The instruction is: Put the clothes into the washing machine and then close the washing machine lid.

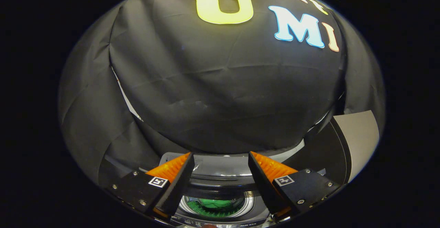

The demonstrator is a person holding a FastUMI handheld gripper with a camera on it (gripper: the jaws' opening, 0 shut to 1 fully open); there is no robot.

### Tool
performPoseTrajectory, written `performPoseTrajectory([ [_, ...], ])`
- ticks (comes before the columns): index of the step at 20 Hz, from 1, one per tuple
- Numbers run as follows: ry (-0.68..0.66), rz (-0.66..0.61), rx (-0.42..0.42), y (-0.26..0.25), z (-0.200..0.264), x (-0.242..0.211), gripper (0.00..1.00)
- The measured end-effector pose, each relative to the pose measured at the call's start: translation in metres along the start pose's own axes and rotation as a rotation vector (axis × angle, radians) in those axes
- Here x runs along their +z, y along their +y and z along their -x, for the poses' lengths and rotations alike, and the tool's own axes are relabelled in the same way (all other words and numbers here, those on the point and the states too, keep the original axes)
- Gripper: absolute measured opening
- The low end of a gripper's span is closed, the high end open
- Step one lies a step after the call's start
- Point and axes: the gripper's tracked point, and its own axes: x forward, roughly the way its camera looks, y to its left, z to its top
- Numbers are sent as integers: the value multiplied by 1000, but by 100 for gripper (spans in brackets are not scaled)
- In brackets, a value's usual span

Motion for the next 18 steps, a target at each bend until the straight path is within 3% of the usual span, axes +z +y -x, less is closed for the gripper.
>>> performPoseTrajectory([
  [18,48,-10,-34,1,35,-60,96],
])
